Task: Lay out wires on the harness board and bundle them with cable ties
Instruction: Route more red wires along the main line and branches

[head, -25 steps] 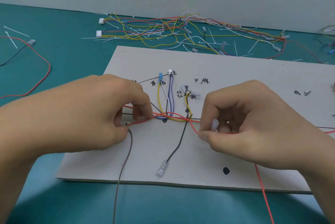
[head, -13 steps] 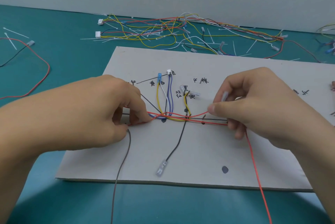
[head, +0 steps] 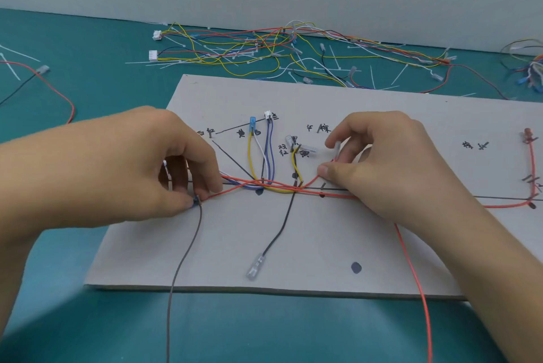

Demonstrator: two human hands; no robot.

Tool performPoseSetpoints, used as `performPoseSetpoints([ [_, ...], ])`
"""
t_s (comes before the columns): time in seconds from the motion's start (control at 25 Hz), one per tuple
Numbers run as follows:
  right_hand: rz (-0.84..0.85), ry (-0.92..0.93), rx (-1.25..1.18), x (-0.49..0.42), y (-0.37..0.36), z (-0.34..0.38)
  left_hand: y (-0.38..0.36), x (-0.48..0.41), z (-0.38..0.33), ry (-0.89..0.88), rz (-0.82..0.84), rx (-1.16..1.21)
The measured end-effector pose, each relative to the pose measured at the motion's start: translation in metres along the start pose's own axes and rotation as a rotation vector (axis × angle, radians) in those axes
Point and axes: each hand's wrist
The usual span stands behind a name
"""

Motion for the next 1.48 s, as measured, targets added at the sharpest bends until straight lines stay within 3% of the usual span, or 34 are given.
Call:
performPoseSetpoints([
  [0.4,0.012,0.048,-0.112,-0.006,0.006,-0.004,0.000,0.001,-0.007,-0.001,-0.092,-0.039],
  [0.6,0.008,0.021,-0.050,-0.007,0.004,-0.001,0.009,-0.012,-0.028,-0.124,-0.100,-0.025],
  [0.8,0.016,0.010,-0.040,-0.009,0.003,-0.001,-0.027,-0.049,-0.036,-0.193,-0.082,-0.012],
  [1.12,0.156,-0.021,-0.306,-0.011,0.018,-0.004,-0.045,-0.054,-0.013,-0.214,-0.078,0.127],
  [1.48,0.101,0.035,-0.128,-0.017,0.010,-0.004,-0.049,-0.050,-0.013,-0.206,-0.166,0.144],
])
Point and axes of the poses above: each hand's wrist, its own x-axis away from the middle knuckle, its own y-axis out of the back of the hand, z = x × y, and after that the axes turned 14 degrees about x, right-handed
